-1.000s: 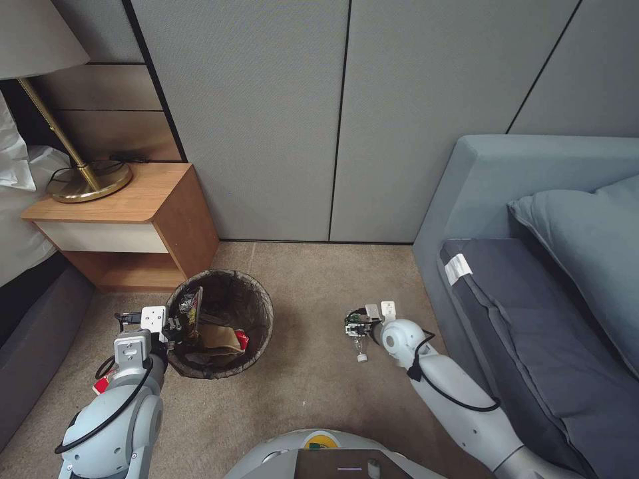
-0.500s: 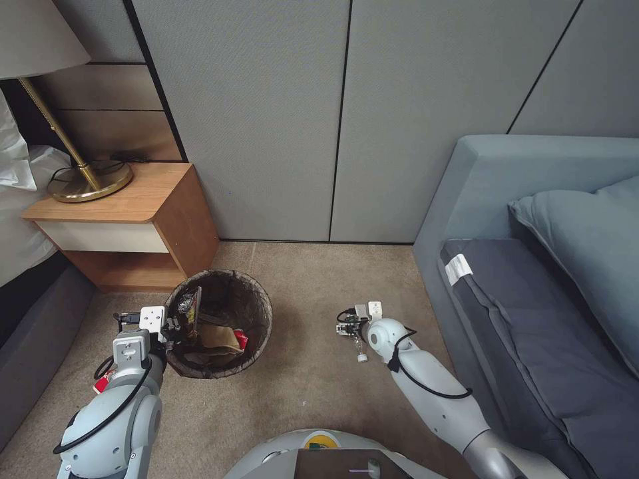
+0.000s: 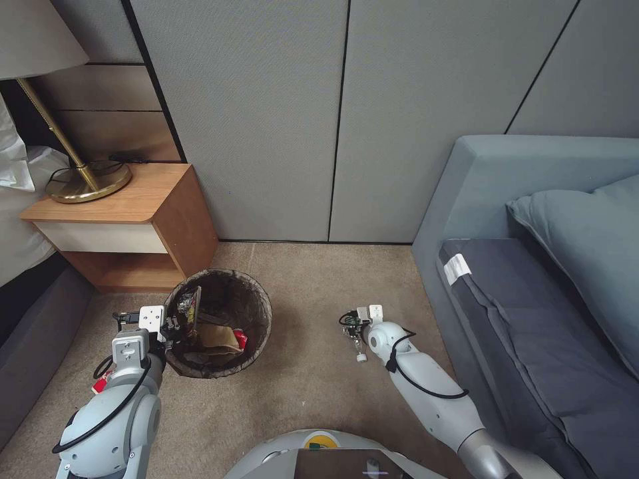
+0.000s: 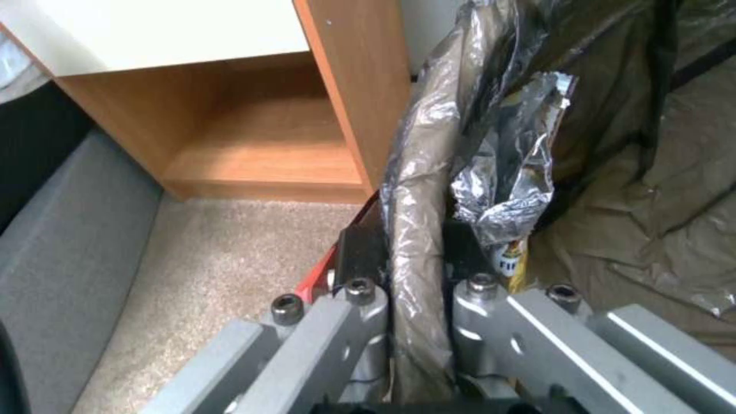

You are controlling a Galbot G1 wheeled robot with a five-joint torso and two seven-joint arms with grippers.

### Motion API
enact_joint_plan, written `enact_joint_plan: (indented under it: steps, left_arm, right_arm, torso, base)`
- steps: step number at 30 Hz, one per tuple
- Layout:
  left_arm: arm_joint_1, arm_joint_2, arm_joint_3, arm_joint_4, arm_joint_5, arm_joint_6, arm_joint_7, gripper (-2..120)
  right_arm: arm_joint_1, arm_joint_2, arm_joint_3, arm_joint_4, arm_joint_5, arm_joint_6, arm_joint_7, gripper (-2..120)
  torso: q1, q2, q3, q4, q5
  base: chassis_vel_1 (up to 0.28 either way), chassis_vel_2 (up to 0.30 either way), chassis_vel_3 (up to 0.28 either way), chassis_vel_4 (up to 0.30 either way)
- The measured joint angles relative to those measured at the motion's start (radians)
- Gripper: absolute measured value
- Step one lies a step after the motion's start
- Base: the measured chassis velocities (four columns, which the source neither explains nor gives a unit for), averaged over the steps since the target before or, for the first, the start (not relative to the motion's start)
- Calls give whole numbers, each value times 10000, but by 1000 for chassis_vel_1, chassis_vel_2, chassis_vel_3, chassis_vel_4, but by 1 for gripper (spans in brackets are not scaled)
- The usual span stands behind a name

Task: Pick up the trash bin, then pick up the garbage from the floor and place it into the trash bin.

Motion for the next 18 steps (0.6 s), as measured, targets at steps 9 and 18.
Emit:
enact_joint_plan:
  steps: [9, 18]
  left_arm:
    - [-111, 66, 6, 58, -33, 0, -1, 4]
    - [-81, 66, -29, 53, -45, 0, -1, 4]
  right_arm:
    - [-128, -93, 65, 272, 165, -73, 152, 28]
    - [-274, -314, 248, 1107, 714, -238, 386, 27]
  torso:
    - [0, 0, 1, 8, 12]
    - [0, -2, 2, 5, 10]
  base:
    - [0, 0, 0, 0]
    - [0, 0, 0, 0]
